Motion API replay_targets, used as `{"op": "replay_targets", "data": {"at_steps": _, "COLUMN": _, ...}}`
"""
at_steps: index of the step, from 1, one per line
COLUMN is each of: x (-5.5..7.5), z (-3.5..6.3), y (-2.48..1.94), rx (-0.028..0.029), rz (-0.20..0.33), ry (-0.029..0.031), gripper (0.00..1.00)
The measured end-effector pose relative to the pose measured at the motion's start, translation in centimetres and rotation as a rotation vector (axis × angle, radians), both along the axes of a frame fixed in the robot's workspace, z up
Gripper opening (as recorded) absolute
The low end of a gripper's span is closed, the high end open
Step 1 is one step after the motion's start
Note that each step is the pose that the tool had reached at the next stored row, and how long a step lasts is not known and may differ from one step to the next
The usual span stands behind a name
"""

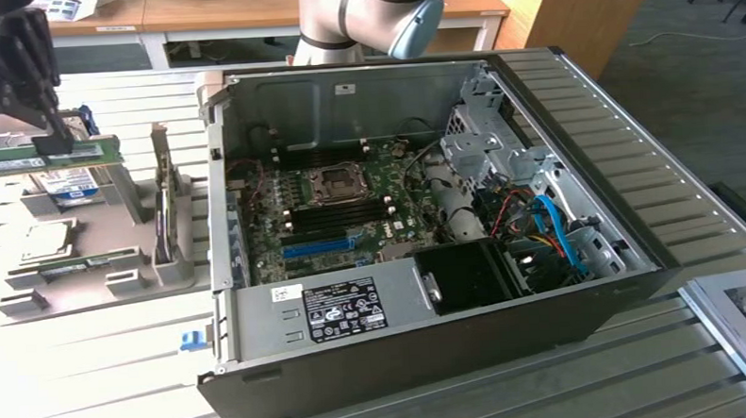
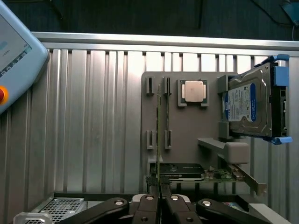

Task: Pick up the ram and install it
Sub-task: 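Pick up the ram and move it above insertion slot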

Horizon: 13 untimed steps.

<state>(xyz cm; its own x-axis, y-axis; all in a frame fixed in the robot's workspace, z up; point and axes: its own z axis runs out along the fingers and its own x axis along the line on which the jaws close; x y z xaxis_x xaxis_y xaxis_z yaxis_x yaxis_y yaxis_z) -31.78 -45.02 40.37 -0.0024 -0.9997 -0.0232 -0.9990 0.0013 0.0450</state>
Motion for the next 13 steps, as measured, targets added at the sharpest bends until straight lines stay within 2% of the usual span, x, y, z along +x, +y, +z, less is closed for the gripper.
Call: {"op": "replay_targets", "data": {"at_steps": 13, "x": 2.6, "z": 0.00, "y": 0.00, "rx": 0.0000, "rz": 0.001, "ry": 0.0000, "gripper": 0.12}}
